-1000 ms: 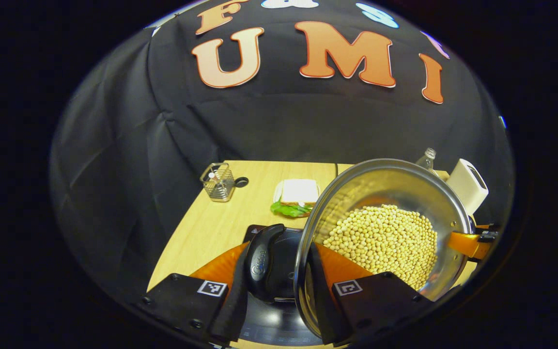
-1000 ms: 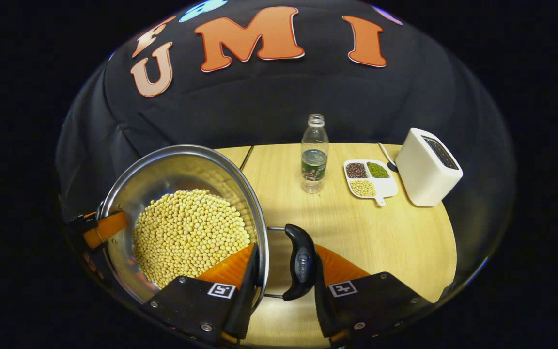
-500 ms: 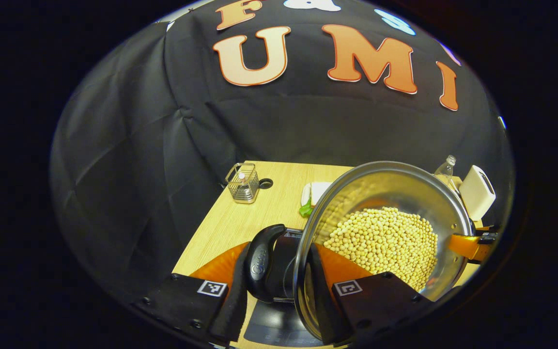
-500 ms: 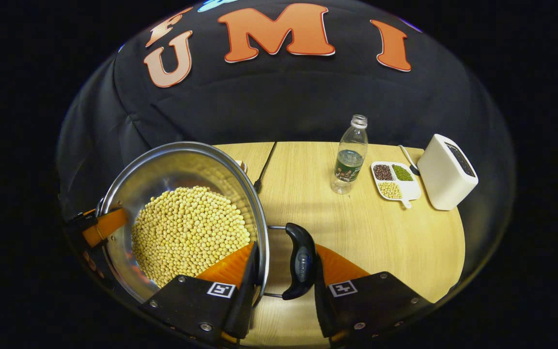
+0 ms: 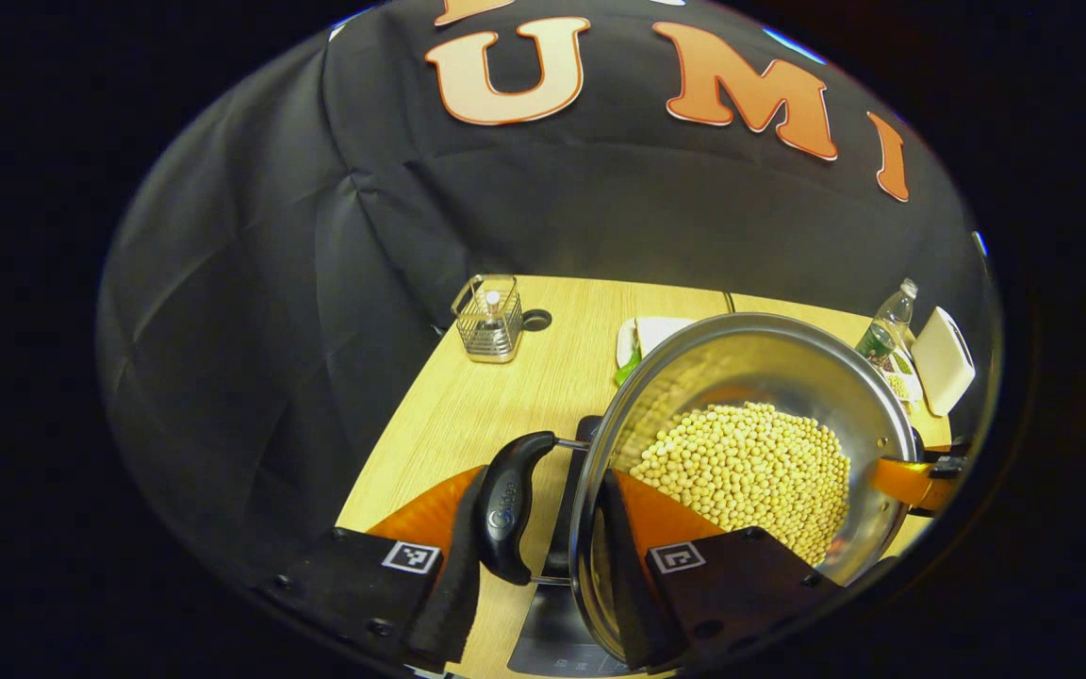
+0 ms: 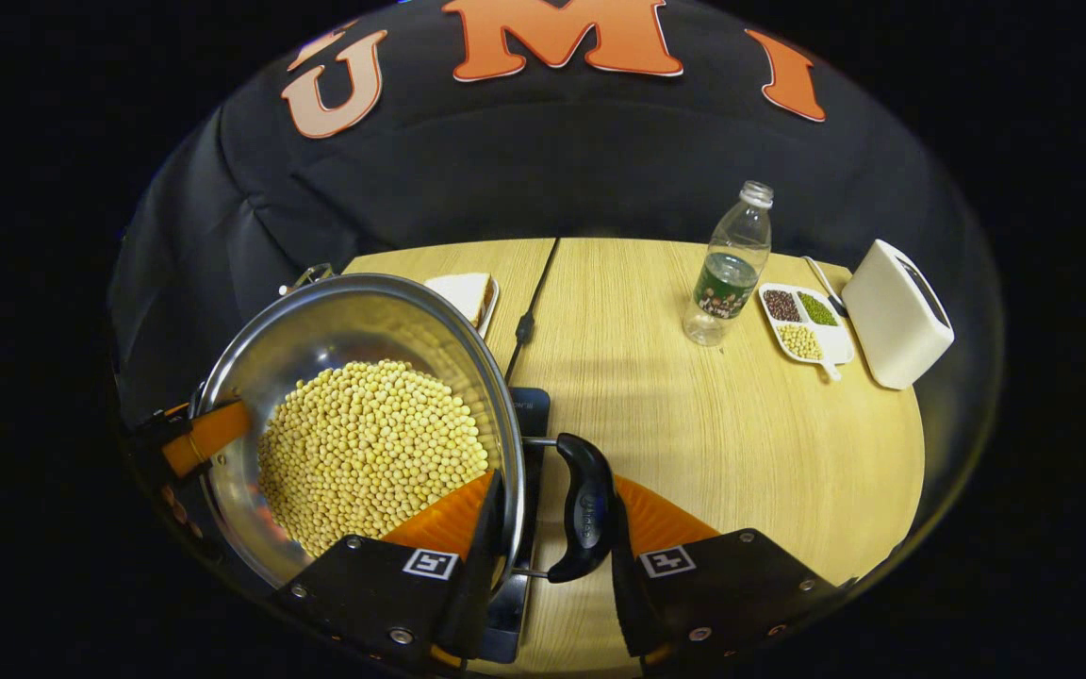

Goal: First push the handle of the pot to place it horizontally, then grasp the pot with both hands and set it on the induction cooktop.

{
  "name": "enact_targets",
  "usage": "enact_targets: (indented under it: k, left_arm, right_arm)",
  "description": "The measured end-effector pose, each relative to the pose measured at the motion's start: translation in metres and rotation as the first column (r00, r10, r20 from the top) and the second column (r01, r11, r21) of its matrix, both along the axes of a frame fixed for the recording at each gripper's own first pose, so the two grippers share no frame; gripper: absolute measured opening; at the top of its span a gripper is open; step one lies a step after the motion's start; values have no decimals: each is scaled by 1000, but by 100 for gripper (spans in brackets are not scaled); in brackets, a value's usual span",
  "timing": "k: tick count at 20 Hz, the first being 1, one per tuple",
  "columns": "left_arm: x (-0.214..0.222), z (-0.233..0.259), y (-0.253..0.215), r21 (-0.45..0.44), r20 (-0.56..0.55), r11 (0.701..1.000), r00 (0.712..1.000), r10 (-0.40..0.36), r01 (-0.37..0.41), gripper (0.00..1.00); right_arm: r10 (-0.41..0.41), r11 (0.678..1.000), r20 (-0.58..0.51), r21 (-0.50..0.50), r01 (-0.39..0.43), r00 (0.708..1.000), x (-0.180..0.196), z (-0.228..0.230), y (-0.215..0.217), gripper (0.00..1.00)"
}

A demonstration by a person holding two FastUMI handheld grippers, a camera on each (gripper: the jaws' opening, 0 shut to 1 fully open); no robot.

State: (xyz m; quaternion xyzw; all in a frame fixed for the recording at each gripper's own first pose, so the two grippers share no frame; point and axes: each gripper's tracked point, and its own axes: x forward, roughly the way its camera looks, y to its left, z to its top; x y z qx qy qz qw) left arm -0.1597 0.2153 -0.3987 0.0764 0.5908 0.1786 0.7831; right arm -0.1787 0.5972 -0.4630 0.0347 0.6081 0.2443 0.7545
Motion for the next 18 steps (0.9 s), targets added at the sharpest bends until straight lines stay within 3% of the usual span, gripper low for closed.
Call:
enact_targets:
  k: [9, 10, 11, 18]
  left_arm:
    - [0, 1, 2, -33, -72, 998, 996, 51, -54, 66]
    - [-1, 1, 2, -34, -77, 998, 996, 55, -58, 66]
    - [-1, 1, 1, -35, -83, 997, 995, 59, -62, 67]
    - [-12, -9, 1, -59, -90, 993, 991, 99, -104, 69]
  right_arm:
    - [26, 999, -63, -37, -28, 998, -8, -11, 15, 55]
    - [29, 999, -71, -38, -32, 997, -8, -10, 14, 60]
    - [32, 999, -76, -40, -35, 997, -7, -10, 13, 55]
    - [37, 999, -23, -27, -38, 999, 5, -3, 12, 57]
